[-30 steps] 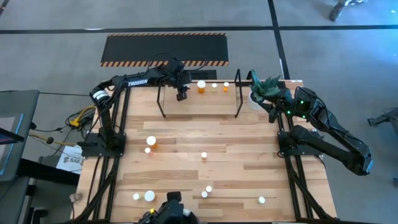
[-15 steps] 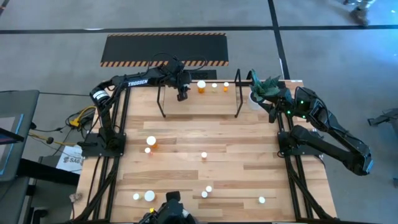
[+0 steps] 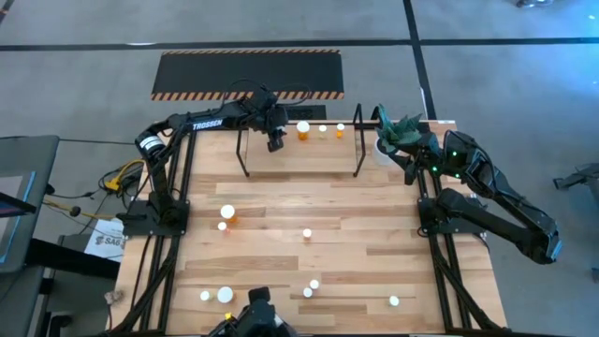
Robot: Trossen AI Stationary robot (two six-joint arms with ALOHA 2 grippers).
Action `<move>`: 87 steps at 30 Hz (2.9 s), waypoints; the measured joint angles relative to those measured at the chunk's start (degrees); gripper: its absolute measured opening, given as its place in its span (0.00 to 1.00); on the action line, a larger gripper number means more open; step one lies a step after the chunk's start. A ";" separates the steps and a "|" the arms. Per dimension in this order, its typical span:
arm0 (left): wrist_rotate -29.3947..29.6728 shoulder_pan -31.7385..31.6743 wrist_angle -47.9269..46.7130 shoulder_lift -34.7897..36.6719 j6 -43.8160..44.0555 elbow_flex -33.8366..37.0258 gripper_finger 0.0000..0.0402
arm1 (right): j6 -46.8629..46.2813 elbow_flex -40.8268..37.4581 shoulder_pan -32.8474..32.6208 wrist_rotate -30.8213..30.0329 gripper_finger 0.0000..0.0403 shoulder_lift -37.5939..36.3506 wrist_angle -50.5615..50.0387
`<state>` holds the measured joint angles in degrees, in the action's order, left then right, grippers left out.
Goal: Pick and place medicine bottles onto shelf by color
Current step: Put the top right small pink pill bottle on the shelf, then put the top pink pill bottle on the shelf aligned with the other pink pill bottle
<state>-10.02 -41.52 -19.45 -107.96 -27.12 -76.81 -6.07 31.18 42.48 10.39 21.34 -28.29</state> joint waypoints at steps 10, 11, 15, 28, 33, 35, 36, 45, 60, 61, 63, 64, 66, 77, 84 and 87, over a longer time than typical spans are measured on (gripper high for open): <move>0.00 -0.22 0.56 0.00 1.90 0.02 0.38 | 0.00 0.00 0.00 0.00 0.56 0.00 0.00; 0.17 -0.22 0.91 0.00 1.97 0.02 0.38 | 0.00 0.00 0.00 0.00 0.56 0.00 0.01; 0.53 -0.22 2.68 0.00 2.80 0.02 0.40 | 0.00 0.00 0.00 0.00 0.56 0.02 0.00; 1.25 -0.22 4.08 0.00 5.32 0.02 0.43 | 0.00 0.00 0.00 0.00 0.56 0.01 0.00; 0.96 -0.22 3.83 0.00 5.43 -0.89 0.43 | 0.00 0.00 0.00 0.00 0.56 0.00 0.00; 0.92 -0.22 3.80 0.00 5.43 -1.61 0.43 | 0.00 0.00 -0.01 0.00 0.56 0.02 0.01; 0.90 -0.22 3.81 0.00 5.43 -1.99 0.43 | 0.02 0.00 -0.01 0.00 0.56 0.00 0.00; 0.79 0.44 0.92 0.00 5.80 -5.59 0.43 | 0.02 0.00 0.00 0.00 0.56 0.02 0.00; 4.31 8.33 -27.31 3.43 9.06 -20.08 0.43 | 0.00 0.00 0.00 0.00 0.56 0.02 0.00; 4.69 9.49 -28.92 3.44 10.37 -20.70 0.43 | 0.00 0.00 0.00 0.00 0.56 0.02 0.00; 6.77 11.95 -31.50 3.45 13.18 -21.26 0.43 | 0.00 0.00 -0.01 0.00 0.56 0.02 0.01; 7.97 13.15 -32.98 3.45 14.58 -21.51 0.43 | 0.00 0.00 0.00 0.00 0.56 0.00 0.00; 10.06 15.45 -34.41 3.82 17.99 -21.75 0.43 | 0.00 0.00 -0.02 0.00 0.56 0.00 0.00; 26.32 29.11 -34.06 8.47 40.25 -21.84 0.43 | 0.00 0.00 -0.02 0.00 0.56 0.00 0.02; 27.13 37.28 -36.64 8.55 55.61 -21.35 0.43 | 0.00 0.00 -0.02 0.00 0.56 0.00 0.02; 26.82 40.60 -40.05 8.50 64.43 -21.23 0.43 | 0.00 0.00 -0.02 0.00 0.56 0.01 0.02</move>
<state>16.80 -0.91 -59.50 -99.46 37.31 -98.04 -6.07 31.18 42.46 10.39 21.35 -28.27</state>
